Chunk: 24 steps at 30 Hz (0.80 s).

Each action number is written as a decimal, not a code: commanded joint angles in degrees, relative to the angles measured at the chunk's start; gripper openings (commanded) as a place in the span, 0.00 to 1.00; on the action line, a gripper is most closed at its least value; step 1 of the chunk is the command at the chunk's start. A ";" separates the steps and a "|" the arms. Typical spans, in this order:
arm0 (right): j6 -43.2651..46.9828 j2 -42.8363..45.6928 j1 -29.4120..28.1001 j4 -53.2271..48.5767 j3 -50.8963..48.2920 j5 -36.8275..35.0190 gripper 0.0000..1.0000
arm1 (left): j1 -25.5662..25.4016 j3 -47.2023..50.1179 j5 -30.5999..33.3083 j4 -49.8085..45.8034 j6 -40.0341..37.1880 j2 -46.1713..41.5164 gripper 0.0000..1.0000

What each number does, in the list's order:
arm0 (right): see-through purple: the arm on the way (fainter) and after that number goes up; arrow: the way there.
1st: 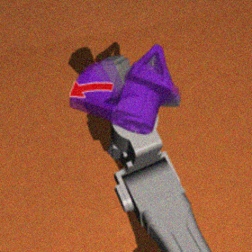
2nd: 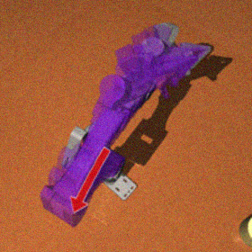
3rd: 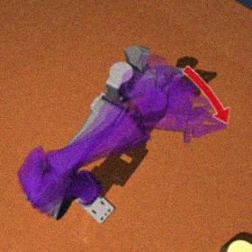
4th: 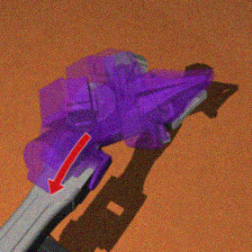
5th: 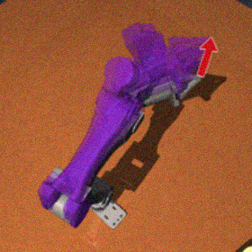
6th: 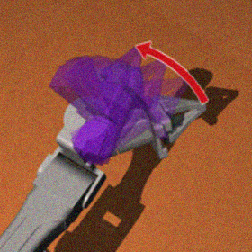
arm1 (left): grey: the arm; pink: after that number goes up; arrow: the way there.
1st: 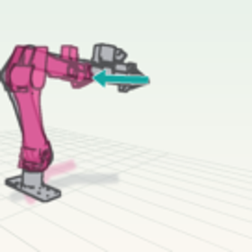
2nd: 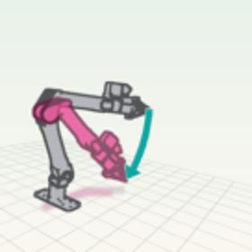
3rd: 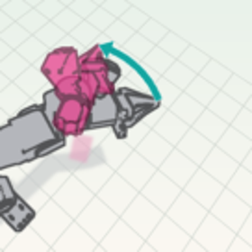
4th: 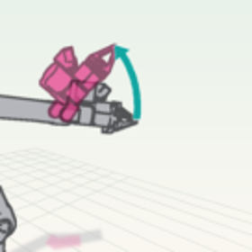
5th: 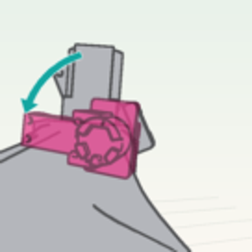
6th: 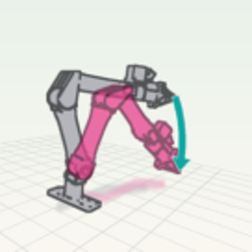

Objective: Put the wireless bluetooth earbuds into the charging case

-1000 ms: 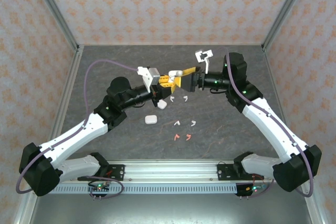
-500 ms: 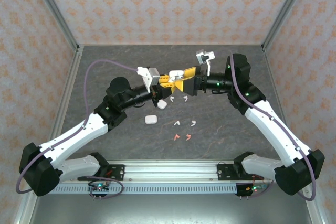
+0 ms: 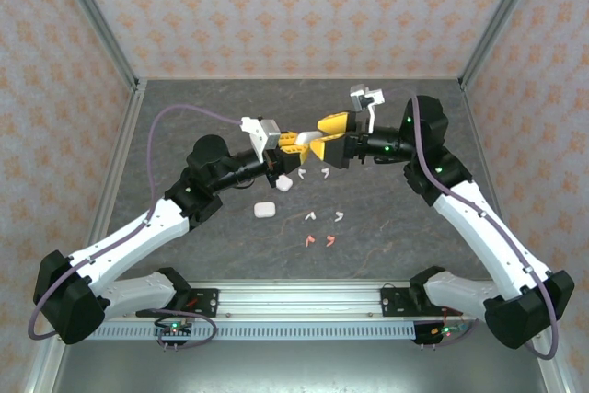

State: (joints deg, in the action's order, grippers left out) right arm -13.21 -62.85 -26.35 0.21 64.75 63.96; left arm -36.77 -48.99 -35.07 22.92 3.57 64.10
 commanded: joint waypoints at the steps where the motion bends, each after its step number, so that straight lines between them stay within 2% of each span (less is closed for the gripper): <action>1: 1.58 1.41 -0.40 3.82 -0.28 -0.94 0.95 | -0.32 0.33 0.97 0.21 0.03 -1.28 0.00; 13: 4.38 1.77 -0.39 0.19 -0.02 -4.53 0.96 | -0.31 -0.45 1.76 -0.41 -0.28 -0.91 0.00; 19: 5.63 2.54 -0.37 -1.83 -0.77 -6.10 0.96 | -0.08 -0.42 9.71 -3.03 0.02 -1.25 0.00; 24: 5.60 4.67 -0.37 -1.67 -3.24 -9.34 0.96 | 4.23 -0.72 9.36 -3.76 4.38 0.47 0.00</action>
State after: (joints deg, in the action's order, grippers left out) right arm -8.88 -60.05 -26.35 -1.76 62.63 56.88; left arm -35.16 -48.99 -27.62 19.53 4.84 64.12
